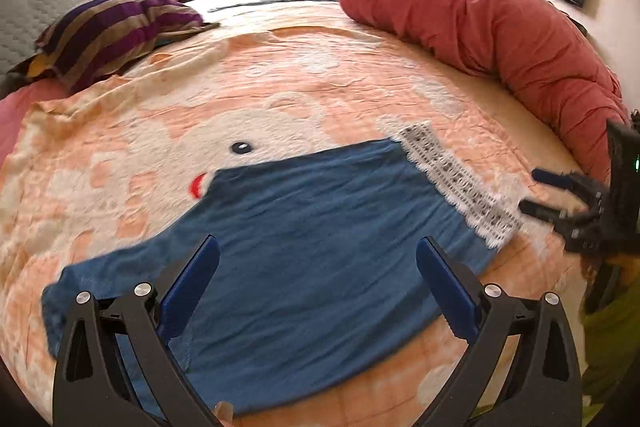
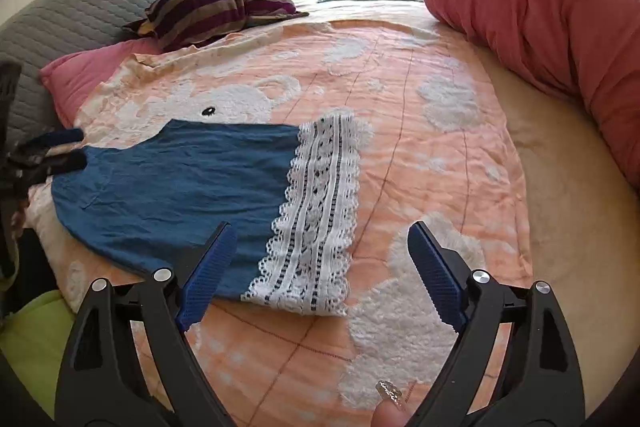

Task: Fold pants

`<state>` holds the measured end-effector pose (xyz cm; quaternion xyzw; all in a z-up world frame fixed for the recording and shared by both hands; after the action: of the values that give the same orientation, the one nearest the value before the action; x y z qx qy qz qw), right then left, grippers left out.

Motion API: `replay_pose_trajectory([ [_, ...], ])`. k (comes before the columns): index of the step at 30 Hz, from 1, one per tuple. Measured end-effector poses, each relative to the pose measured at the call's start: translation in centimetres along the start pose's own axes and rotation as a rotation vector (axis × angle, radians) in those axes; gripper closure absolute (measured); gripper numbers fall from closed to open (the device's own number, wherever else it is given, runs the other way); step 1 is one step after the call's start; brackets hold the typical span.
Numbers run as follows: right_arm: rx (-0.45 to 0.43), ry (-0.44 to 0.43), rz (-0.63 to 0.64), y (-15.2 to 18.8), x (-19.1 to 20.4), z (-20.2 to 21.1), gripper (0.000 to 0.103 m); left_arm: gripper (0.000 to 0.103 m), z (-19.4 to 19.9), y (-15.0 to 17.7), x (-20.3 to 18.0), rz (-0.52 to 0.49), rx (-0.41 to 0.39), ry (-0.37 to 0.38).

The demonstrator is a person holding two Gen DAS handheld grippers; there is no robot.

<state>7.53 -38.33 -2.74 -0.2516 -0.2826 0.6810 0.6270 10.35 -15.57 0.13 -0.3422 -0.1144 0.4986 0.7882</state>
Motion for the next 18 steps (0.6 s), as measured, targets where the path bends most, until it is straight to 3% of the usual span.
replay_pose_trajectory([
  [13,0.062,-0.070,-0.047,2.1,1.1,-2.8,0.022,0.005,-7.4,-5.8,-0.6,-0.056,0.022,0.047],
  [18,0.087,-0.062,-0.061,2.4,1.3,-3.8,0.024,0.005,-11.6,-7.2,-1.5,-0.108,0.077,0.063],
])
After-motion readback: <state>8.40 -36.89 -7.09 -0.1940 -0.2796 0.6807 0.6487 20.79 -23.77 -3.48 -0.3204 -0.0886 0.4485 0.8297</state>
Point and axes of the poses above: each gripper's, at about its wrist camera, not at the fingertips, and z roughly against the way its jaws point, x to its left, y to its underside, the point moved 7 cm from there along -z, roughly the way its jaws point, and after that the axes turned 9 degrees about y, right-handed, at the moved point
